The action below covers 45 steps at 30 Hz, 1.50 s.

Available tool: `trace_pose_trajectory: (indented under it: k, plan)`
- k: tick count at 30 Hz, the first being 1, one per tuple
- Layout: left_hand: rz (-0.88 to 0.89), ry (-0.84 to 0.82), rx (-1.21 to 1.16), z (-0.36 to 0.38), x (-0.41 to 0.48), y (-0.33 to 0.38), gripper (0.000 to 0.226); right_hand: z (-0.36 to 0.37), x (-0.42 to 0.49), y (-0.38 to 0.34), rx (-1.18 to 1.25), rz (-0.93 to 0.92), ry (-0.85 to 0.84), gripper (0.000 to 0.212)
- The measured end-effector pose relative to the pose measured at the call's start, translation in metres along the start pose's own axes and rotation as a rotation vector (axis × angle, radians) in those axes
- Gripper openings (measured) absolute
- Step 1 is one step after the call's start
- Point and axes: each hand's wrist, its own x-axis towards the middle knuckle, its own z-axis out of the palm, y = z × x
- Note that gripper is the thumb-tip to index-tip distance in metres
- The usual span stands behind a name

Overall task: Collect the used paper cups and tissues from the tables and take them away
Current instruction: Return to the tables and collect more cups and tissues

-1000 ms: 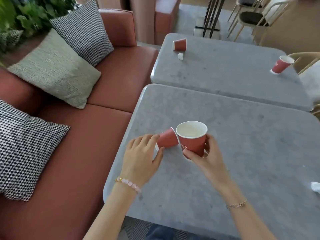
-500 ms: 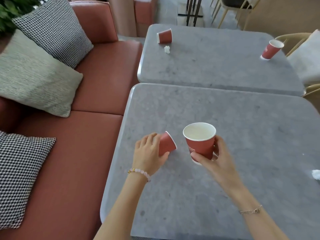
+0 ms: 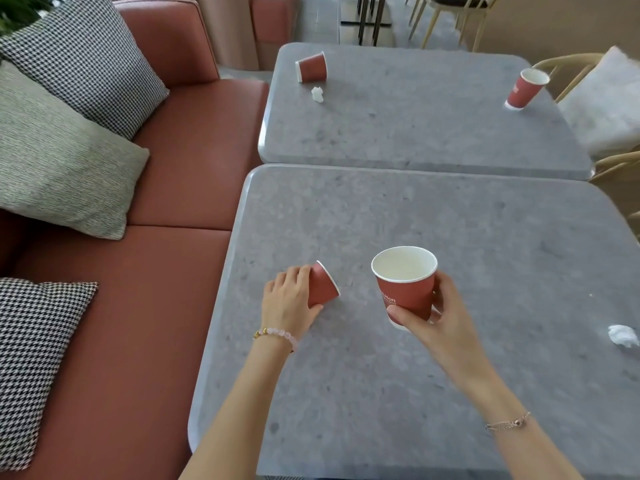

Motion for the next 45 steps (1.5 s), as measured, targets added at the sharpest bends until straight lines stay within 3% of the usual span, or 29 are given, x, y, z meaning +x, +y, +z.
trace_pose_trajectory:
  k: [6,12,16,31,38,45]
  plan:
    - [-0.058,0.094,-0.209,-0.016,-0.006,0.012,0.061,-0.007,-0.006,0.006,0.004,0.012,0.028,0.062]
    - [-0.190,0.184,-1.012,-0.076,-0.011,0.060,0.054,-0.020,-0.016,0.009,0.018,-0.001,0.019,0.059]
    - [-0.214,0.196,-1.281,-0.103,-0.017,0.093,0.053,-0.030,-0.022,0.008,0.029,-0.020,-0.010,0.056]
    - [-0.065,0.127,-1.387,-0.126,-0.054,0.151,0.051,-0.047,-0.040,0.009,0.028,-0.100,-0.072,0.060]
    - [-0.044,0.129,-1.231,-0.108,-0.062,0.160,0.065,-0.053,-0.045,0.003,0.065,-0.134,-0.069,0.058]
    - [-0.017,-0.027,-1.171,-0.098,-0.069,0.164,0.077,-0.056,-0.047,0.004,0.101,-0.131,-0.057,0.059]
